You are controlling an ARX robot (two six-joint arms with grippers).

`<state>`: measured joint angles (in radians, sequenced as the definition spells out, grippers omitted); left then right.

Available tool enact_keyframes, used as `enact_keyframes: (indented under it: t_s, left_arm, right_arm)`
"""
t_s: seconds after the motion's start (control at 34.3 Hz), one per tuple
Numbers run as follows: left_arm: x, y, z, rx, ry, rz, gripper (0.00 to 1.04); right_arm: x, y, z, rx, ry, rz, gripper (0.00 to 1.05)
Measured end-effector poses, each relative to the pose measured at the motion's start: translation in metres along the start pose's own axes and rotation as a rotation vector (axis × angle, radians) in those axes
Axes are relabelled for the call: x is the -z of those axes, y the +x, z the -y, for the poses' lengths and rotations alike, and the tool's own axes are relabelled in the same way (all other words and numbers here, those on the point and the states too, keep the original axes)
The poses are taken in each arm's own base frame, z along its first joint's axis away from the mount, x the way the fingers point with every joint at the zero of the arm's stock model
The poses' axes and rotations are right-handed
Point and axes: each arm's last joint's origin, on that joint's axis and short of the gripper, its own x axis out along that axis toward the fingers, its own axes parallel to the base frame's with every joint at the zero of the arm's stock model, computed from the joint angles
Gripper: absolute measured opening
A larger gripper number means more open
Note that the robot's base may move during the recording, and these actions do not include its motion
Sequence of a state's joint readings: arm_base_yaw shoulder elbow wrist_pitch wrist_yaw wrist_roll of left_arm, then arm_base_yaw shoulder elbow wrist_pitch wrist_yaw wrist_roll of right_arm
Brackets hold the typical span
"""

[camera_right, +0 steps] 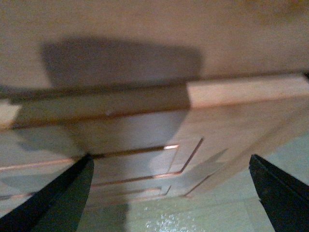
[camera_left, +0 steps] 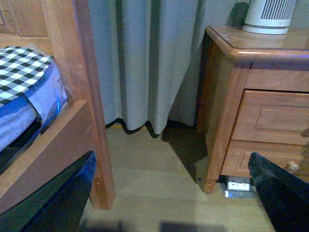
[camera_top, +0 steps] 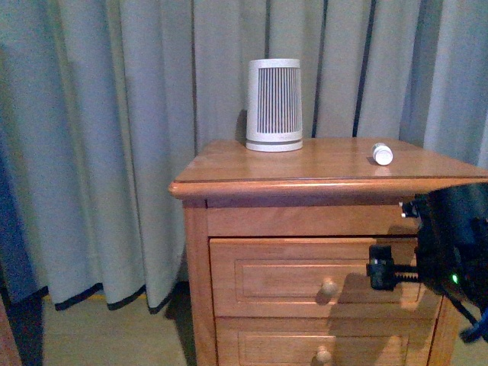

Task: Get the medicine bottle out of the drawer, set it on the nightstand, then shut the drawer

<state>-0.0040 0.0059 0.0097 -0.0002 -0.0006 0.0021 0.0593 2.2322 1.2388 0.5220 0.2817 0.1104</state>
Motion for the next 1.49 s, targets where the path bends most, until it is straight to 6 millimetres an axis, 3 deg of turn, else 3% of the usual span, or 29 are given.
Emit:
enact_keyframes:
  t_s: [0.26, 0.41, 0.58, 0.73, 0.82, 0.93, 0.99, 1.19, 1.28, 1.49]
  left_arm:
    - [0.000, 0.000, 0.000, 0.000, 0.000, 0.000, 0.98]
    - [0.000, 0.000, 0.000, 0.000, 0.000, 0.000, 0.98]
    - [0.000, 0.000, 0.000, 0.000, 0.000, 0.000, 0.98]
    - [0.000, 0.000, 0.000, 0.000, 0.000, 0.000, 0.98]
    - [0.000, 0.000, 0.000, 0.000, 0.000, 0.000, 0.98]
    - [0.000, 0.000, 0.000, 0.000, 0.000, 0.000, 0.98]
    - [0.000, 0.000, 0.000, 0.000, 0.000, 0.000, 0.98]
    - [0.000, 0.000, 0.000, 0.000, 0.000, 0.000, 0.98]
    - [0.000, 0.000, 0.000, 0.000, 0.000, 0.000, 0.98]
    - [0.000, 0.000, 0.000, 0.000, 0.000, 0.000, 0.98]
  right_arm:
    - [-0.008, 0.005, -0.004, -0.014, -0.030, -0.023, 0.98]
    - [-0.007, -0.009, -0.008, -0.027, -0.028, -0.005, 0.98]
    - [-0.012, -0.055, -0.002, 0.009, 0.007, -0.008, 0.98]
    - [-0.015, -0.109, 0.026, 0.053, 0.067, -0.029, 0.98]
    - [-0.014, -0.159, 0.056, 0.090, 0.092, -0.013, 0.98]
    - [-0.014, -0.227, 0.080, 0.074, 0.094, 0.122, 0.98]
    - [-0.008, -0.260, 0.084, 0.053, 0.072, 0.184, 0.98]
    - [0.033, -0.337, 0.089, 0.030, 0.048, 0.359, 0.98]
    - [0.048, -0.351, 0.090, 0.043, 0.062, 0.395, 0.98]
    - [0.062, -0.350, 0.089, 0.071, 0.058, 0.422, 0.98]
